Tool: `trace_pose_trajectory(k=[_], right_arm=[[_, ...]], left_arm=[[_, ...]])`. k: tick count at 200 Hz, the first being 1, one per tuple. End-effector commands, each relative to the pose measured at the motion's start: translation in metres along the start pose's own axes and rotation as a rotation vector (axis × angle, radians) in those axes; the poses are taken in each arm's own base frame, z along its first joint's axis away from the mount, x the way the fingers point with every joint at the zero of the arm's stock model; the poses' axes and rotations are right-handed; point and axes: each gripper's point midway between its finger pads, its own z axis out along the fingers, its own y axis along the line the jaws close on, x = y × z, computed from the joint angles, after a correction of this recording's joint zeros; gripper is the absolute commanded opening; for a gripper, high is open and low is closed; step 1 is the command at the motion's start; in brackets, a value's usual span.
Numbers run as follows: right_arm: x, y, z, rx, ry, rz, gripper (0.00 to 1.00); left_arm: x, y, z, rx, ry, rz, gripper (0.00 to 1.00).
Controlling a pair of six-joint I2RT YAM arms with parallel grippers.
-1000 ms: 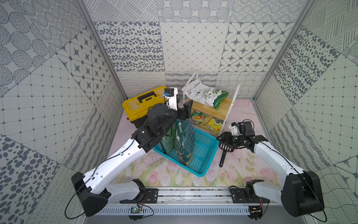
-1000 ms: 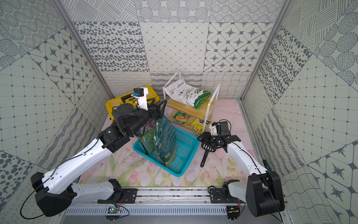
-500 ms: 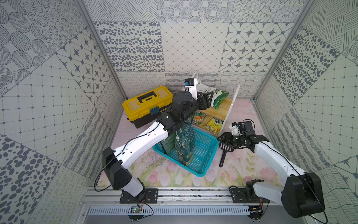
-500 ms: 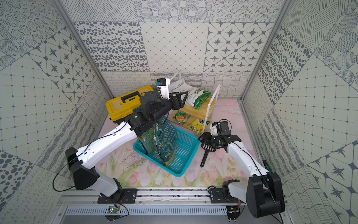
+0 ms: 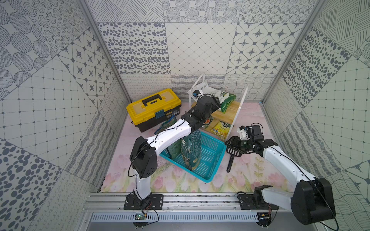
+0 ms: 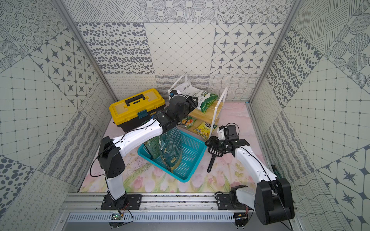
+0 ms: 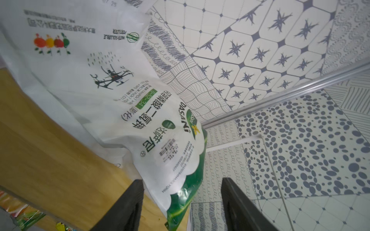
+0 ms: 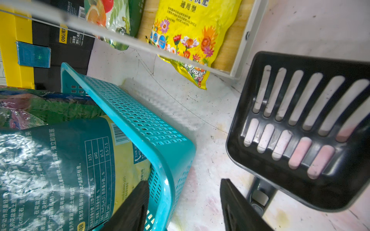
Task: Take down the fertilizer bag from the shelf
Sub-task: Pick up the fertilizer bag from the shelf.
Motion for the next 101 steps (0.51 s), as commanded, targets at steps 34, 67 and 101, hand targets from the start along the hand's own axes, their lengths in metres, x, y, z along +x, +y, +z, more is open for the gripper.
trace_pose_trajectory(k=[34, 67, 101], right_arm=[[-0.002, 0.000, -0.003, 0.005, -0.024, -0.045, 0.62], [-0.002, -0.001, 0.000, 0.006, -0.018, -0.046, 0.62], [-0.003, 0.000, 0.000, 0.000, -0.014, -0.045, 0.62]], left_arm=[[-0.023, 0.061, 0.017, -0.217, -0.146, -0.300, 0.67], [-0.031, 0.078, 0.028, -0.249, -0.164, -0.312, 0.68], [-0.043, 0.084, 0.053, -0.251, -0.166, -0.311, 0.67]])
